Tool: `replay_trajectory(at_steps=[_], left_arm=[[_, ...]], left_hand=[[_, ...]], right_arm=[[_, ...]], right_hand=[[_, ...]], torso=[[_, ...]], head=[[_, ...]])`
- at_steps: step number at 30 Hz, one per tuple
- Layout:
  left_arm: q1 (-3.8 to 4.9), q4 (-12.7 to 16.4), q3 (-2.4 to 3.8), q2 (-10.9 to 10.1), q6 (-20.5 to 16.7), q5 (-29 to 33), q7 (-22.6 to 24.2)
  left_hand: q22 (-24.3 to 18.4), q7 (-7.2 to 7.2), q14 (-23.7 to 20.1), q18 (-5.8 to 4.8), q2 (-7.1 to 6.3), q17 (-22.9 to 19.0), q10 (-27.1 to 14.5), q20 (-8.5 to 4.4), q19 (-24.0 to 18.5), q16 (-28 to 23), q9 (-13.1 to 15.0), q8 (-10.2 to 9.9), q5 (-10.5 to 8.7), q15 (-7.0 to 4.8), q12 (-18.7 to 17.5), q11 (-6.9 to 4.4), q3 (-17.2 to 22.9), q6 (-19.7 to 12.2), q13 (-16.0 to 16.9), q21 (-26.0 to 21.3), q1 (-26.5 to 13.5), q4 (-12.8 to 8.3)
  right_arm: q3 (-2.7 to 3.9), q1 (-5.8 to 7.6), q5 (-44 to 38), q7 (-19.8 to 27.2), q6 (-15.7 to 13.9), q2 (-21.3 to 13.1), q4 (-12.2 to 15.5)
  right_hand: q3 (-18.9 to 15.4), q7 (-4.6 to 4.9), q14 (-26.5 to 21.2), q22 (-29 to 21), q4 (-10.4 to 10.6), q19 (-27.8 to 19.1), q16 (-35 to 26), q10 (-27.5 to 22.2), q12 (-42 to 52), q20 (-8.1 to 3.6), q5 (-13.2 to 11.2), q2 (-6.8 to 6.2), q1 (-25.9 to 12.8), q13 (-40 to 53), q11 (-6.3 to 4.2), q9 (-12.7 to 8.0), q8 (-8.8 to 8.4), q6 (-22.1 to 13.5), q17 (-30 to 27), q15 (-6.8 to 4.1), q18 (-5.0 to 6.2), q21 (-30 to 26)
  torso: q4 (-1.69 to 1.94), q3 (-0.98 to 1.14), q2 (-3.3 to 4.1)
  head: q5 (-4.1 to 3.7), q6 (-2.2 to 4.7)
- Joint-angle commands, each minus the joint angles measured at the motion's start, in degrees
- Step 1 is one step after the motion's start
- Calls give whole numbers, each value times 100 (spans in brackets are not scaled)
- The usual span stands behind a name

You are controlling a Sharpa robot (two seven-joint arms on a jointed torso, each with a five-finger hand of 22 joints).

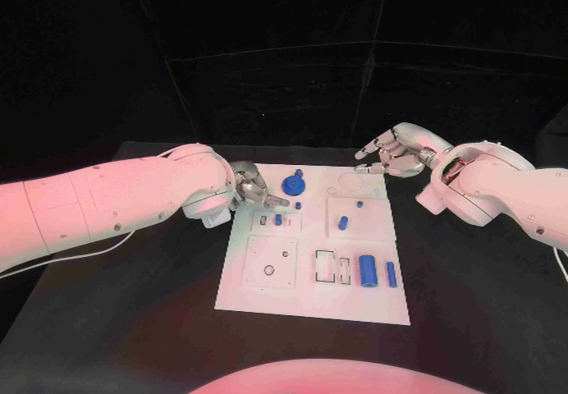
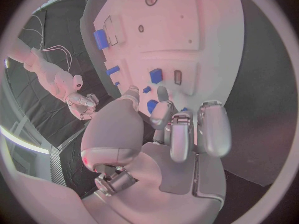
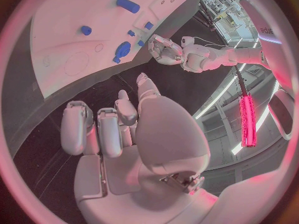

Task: Assemble the parts on the task board

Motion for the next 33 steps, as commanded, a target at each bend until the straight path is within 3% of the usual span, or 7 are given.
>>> replay_trajectory(at_steps=[1,5,14,18,21,29,33], left_arm=[[85,-11,95,-41,357,10,134],[299,-185,203,-75,820,9,193],[597,-1079,248,258,1364,-120,89],[631,-1536,226,504,1525,-165,82],[632,-1839,145,672,1615,-181,104],[533,-2478,-44,1044,1742,-253,179],[469,-2657,-80,1147,1786,-284,213]], left_hand=[[-134,53,594,-18,51,1509,-100,24,6,18,-88,-131,-16,57,-101,26,-71,-126,-112,-110,162,4],[-359,127,594,23,193,1509,-188,81,-72,18,-239,-303,-20,117,-205,102,-156,-196,-241,-287,342,21],[-359,152,594,27,334,1509,-193,117,-71,18,-347,-383,-20,142,-205,127,-239,-152,-247,-301,446,40],[-350,154,594,26,352,1509,-191,121,-68,18,-362,-393,-20,144,-201,129,-256,-144,-242,-296,448,47],[-348,157,594,26,377,1509,-192,126,-67,18,-381,-405,-20,148,-200,131,-282,-134,-243,-297,447,56],[-362,158,594,30,404,1509,-195,131,-72,18,-403,-418,-20,150,-201,134,-313,-121,-248,-309,444,63],[-359,160,594,29,415,1509,-198,134,-72,18,-415,-426,-20,152,-203,136,-334,-114,-250,-309,439,66]], right_arm=[[3,12,-12,45,23,9,-14],[2,12,-12,45,26,15,-39],[2,12,-12,38,24,27,-63],[2,12,-12,41,11,46,-72],[2,12,-12,47,-3,59,-76],[2,12,-12,49,-12,60,-60],[2,12,-12,51,-16,48,-48]], right_hand=[[-32,-1,268,-8,7,-38,-23,-51,-23,7,-22,-1,-78,-5,2,3,27,34,36,-26,83,-33],[-32,-1,268,-8,7,-38,-23,-51,-23,7,-22,-1,-78,-5,2,3,27,34,36,-26,83,-33],[-37,-1,267,-11,11,-40,-24,-52,-23,8,-16,1,-82,-6,3,2,27,33,35,-26,84,-35],[-40,-1,267,-13,13,-41,-26,-52,-22,8,-4,5,-79,-7,2,2,27,32,34,-27,84,-37],[-42,-1,267,-23,12,-47,-28,-54,-24,8,3,7,-76,-9,2,2,26,29,31,-27,86,-43],[-42,-1,265,-23,13,-47,-32,-53,-22,7,4,9,-74,-8,2,2,26,29,25,-27,86,-43],[-42,-1,265,-23,13,-47,-32,-53,-22,7,4,9,-74,-8,2,2,26,29,25,-27,86,-43]], torso=[[-3,2,1],[-9,5,4],[4,10,5],[-16,-3,16],[-24,-4,32],[-8,-6,27],[-32,0,22]], head=[[-4,16],[12,39],[24,58],[58,68],[78,79],[96,62],[115,58]])
